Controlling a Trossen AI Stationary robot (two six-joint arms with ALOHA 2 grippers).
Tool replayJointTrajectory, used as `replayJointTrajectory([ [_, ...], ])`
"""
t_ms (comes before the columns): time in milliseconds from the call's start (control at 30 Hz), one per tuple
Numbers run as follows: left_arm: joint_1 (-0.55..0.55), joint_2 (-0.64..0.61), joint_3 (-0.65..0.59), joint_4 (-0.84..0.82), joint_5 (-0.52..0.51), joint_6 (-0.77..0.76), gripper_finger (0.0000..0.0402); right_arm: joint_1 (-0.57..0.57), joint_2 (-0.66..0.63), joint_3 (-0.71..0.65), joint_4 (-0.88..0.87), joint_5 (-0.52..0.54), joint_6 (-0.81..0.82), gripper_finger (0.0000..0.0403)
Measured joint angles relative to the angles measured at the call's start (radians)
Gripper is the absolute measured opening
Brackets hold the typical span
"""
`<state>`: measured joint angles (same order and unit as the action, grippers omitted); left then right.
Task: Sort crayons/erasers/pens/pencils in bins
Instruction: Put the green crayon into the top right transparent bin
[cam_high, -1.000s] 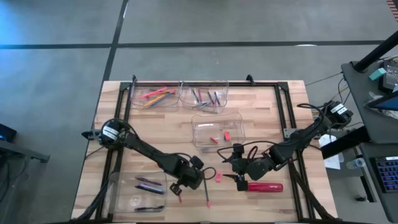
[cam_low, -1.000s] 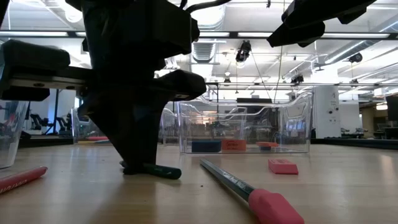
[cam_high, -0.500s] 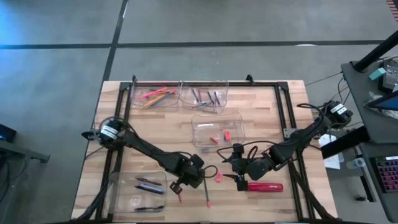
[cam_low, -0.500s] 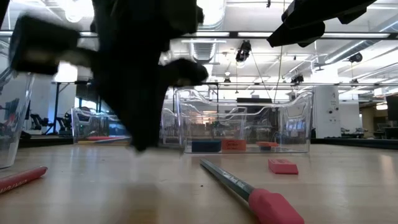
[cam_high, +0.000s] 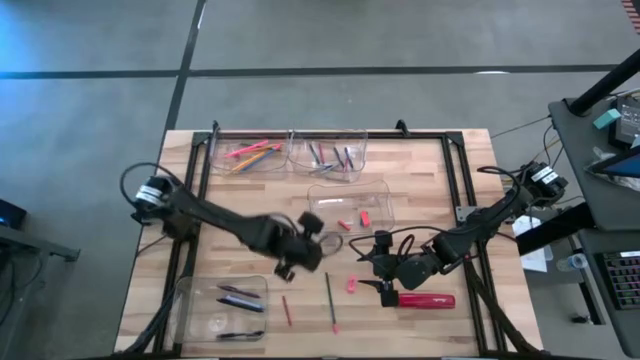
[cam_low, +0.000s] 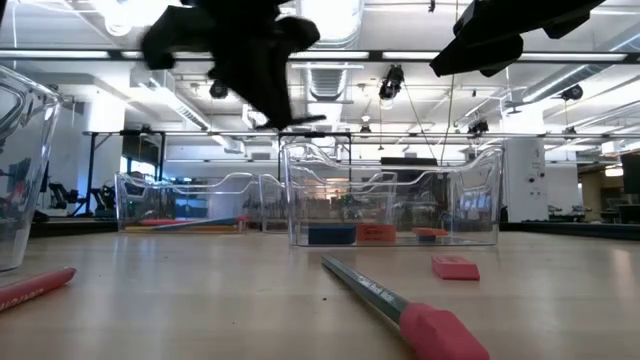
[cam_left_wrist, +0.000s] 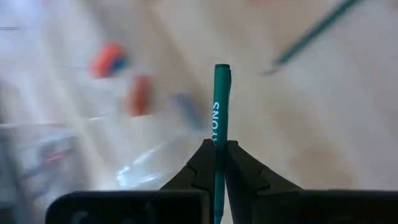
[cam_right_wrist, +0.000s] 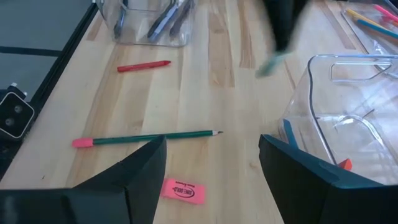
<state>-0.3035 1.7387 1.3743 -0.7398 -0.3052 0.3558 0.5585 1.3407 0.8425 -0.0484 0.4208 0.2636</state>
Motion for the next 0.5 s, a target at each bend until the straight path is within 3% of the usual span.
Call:
replayJointTrajectory([
  [167, 0.163, -0.075, 0.002, 0.054, -0.044, 0.133, 0.0001, 0.000, 0.000, 0.000, 0.000, 0.000, 0.001, 0.0244],
  [333, 0.396, -0.096, 0.002, 0.224, -0.040, 0.299, 0.0000, 0.000, 0.000, 0.000, 0.000, 0.000, -0.002, 0.0244],
  [500, 0.646, -0.027, 0.012, 0.390, 0.061, 0.358, 0.0003, -0.001, 0.000, 0.000, 0.000, 0.000, -0.002, 0.0244],
])
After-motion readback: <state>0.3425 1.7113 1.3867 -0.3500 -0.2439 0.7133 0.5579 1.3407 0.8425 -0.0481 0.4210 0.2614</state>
